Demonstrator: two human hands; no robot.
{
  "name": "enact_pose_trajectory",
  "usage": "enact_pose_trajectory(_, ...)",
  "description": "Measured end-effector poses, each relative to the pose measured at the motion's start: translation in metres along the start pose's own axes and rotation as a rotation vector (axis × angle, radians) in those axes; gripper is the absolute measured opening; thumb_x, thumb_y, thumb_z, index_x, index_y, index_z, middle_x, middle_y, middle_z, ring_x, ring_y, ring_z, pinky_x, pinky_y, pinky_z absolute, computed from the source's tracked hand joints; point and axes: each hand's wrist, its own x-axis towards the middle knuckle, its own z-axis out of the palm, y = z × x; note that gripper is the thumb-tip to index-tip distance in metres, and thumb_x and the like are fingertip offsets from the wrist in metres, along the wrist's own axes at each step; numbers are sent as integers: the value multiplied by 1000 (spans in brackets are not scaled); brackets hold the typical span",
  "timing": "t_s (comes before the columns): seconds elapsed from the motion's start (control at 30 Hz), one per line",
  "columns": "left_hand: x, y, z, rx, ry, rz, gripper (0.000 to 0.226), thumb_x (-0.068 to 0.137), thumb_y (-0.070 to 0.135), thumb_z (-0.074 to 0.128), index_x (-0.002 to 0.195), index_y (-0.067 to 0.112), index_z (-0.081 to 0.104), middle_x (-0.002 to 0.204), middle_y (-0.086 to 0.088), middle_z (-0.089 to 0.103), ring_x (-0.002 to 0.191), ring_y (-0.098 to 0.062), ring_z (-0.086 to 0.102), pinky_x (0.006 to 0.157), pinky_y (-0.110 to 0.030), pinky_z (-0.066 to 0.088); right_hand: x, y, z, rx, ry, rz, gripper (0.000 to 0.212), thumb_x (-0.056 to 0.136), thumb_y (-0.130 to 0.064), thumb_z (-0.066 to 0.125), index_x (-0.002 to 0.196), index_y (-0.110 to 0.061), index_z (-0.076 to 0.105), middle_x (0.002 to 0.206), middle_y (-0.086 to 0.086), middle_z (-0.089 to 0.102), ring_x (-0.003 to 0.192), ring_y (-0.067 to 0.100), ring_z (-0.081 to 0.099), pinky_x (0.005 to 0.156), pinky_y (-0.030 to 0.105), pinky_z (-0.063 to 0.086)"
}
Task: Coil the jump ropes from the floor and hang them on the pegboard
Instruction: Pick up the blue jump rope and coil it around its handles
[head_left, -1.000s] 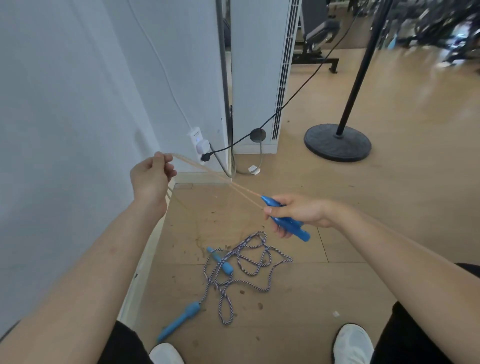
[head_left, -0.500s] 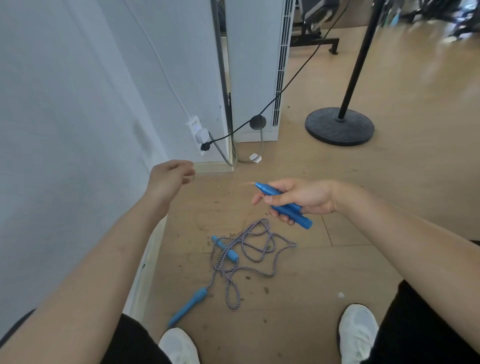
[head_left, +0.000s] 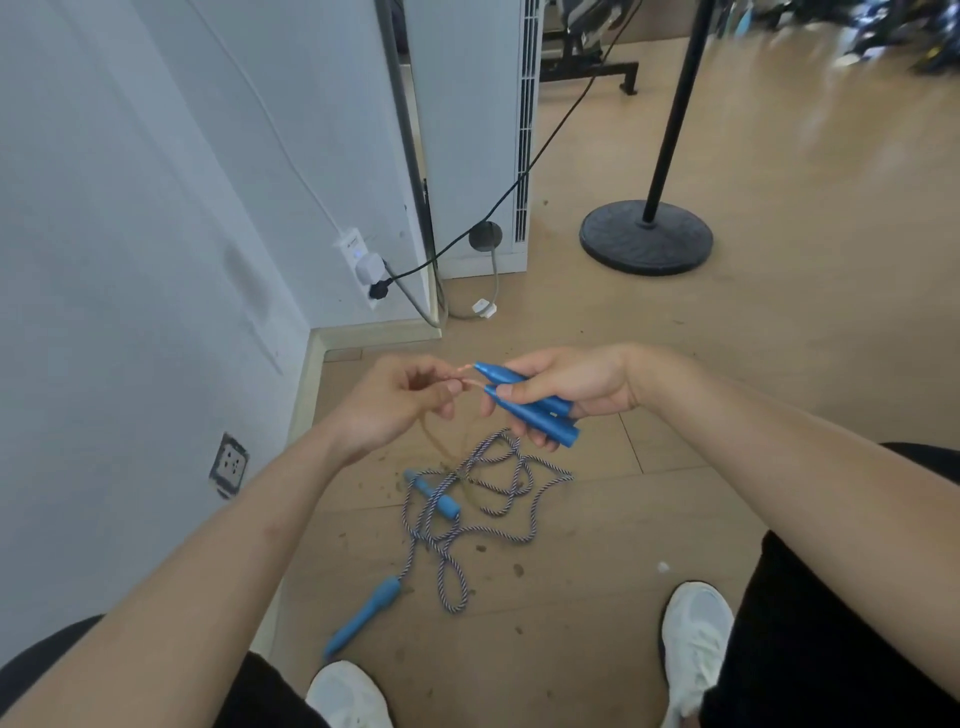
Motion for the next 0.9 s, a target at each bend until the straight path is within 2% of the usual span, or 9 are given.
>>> enact_pose_trajectory(0.07, 3, -2, -6, -28, 75, -40, 12, 95, 16, 66, 100, 9, 74, 72, 2, 68, 72, -9, 63, 80, -33, 46, -3, 1, -2, 4, -11, 18, 34, 104, -28, 48, 131, -9, 56, 92, 12, 62, 80, 26, 63, 79, 46, 58)
enact_pose_trajectory(0.13, 5, -1, -9, -114, 128, -77, 13, 93, 18, 68, 97, 8, 75, 70, 6, 67, 74, -12, 64, 83, -29, 53, -5, 3, -4, 31, -30, 24, 34, 104, -29, 49, 132, -11, 57, 91, 11, 62, 80, 25, 63, 79, 46, 59)
enact_pose_trajectory(0.23, 6, 1, -9, -214, 197, -86, 9, 93, 14, 67, 92, 7, 74, 66, 6, 63, 73, -15, 60, 70, -19, 54, -5, 6, -5, 65, -40, 18, 33, 103, -27, 51, 133, -13, 57, 88, 8, 58, 77, 23, 60, 75, 44, 58)
enact_pose_trajectory(0.33, 5, 4, -6, -251, 264, -71, 10, 93, 14, 68, 84, 11, 73, 64, 2, 60, 65, -15, 55, 64, -20, 50, -3, 8, -2, 67, 12, 3, 28, 102, -22, 54, 129, -14, 58, 85, 4, 52, 73, 19, 56, 67, 36, 56)
enact_pose_trajectory(0.47, 6, 7, -9, -273, 358, -65, 11, 92, 19, 70, 86, 11, 75, 61, 6, 54, 58, -11, 46, 65, -28, 43, 2, 7, 1, 12, 161, -46, 22, 100, -21, 58, 119, -12, 57, 82, 1, 48, 63, 13, 50, 48, 24, 40)
enact_pose_trajectory(0.6, 4, 11, -10, -327, 410, -55, 14, 95, 19, 66, 88, 14, 77, 73, -3, 56, 50, -7, 42, 62, -28, 43, 6, 6, 7, 43, 245, -139, 15, 101, -23, 55, 109, -10, 54, 66, -4, 38, 54, 9, 33, 45, 22, 27)
enact_pose_trajectory(0.67, 3, 10, -11, -335, 393, -50, 16, 96, 19, 64, 91, 13, 77, 76, -5, 58, 51, -8, 42, 62, -28, 43, 7, 5, 9, 142, 292, -190, 16, 102, -24, 54, 109, -10, 56, 64, -6, 32, 52, 8, 25, 45, 22, 21)
enact_pose_trajectory(0.77, 3, 9, -12, -336, 400, -42, 16, 98, 17, 62, 96, 12, 77, 78, -6, 64, 55, -10, 44, 62, -28, 42, 6, 1, 10, 390, 340, -259, 27, 103, -24, 51, 126, -11, 57, 64, -6, 31, 53, 8, 21, 43, 20, 20)
enact_pose_trajectory(0.9, 3, 13, -5, -403, 446, -71, 12, 98, 17, 63, 101, 9, 71, 69, 2, 67, 50, -13, 45, 56, -24, 44, -1, -8, 10, 663, 275, -334, 37, 105, -26, 44, 140, -16, 48, 65, -5, 32, 52, 7, 21, 44, 20, 19)
